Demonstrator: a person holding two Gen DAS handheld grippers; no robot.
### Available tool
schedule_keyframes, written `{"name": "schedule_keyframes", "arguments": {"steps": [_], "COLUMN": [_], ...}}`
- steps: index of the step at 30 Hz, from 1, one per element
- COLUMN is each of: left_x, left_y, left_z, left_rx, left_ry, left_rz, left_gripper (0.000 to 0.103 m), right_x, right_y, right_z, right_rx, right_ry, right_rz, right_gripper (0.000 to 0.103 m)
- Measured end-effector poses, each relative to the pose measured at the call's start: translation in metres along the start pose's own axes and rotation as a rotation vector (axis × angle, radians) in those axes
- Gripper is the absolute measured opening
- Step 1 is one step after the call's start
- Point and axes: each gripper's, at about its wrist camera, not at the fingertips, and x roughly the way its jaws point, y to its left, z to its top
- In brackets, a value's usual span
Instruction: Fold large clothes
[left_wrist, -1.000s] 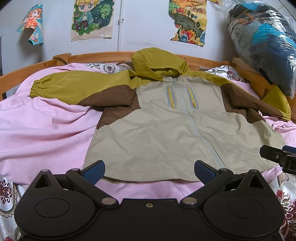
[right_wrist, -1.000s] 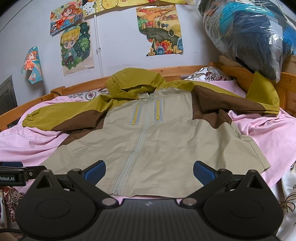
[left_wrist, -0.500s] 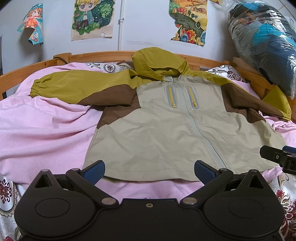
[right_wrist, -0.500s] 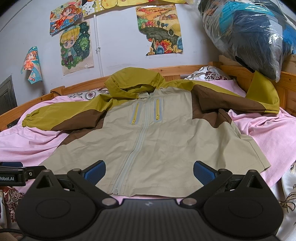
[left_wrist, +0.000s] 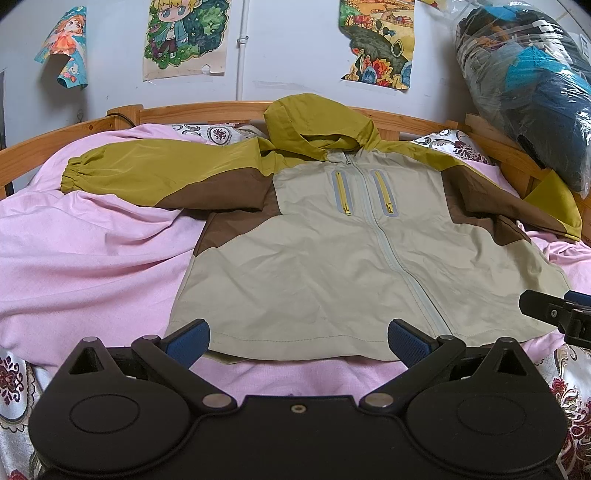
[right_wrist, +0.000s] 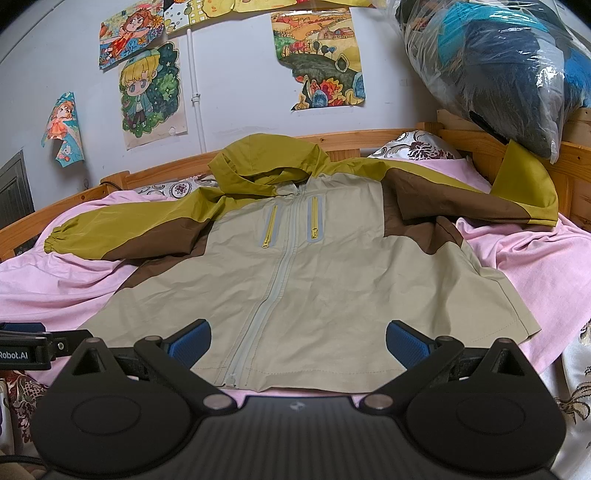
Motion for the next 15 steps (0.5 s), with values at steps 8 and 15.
{"name": "schedule_keyframes", "arguments": {"steps": [8, 15], "left_x": [0.0, 0.0001], "left_y": [0.0, 0.0001], "left_z": [0.0, -0.0001], "left_rx": [0.0, 0.0], "left_ry": [0.001, 0.001], "left_rz": [0.0, 0.001], "left_gripper": [0.102, 0.102], "right_x": [-0.0002, -0.0011], "right_y": [0.0003, 0.0011], "right_z": [-0.0003, -0.0007], "right_rx": [0.001, 0.001], "right_ry": [0.001, 0.002], "right_rz": [0.0, -0.001], "right_gripper": [0.103, 0.103]}}
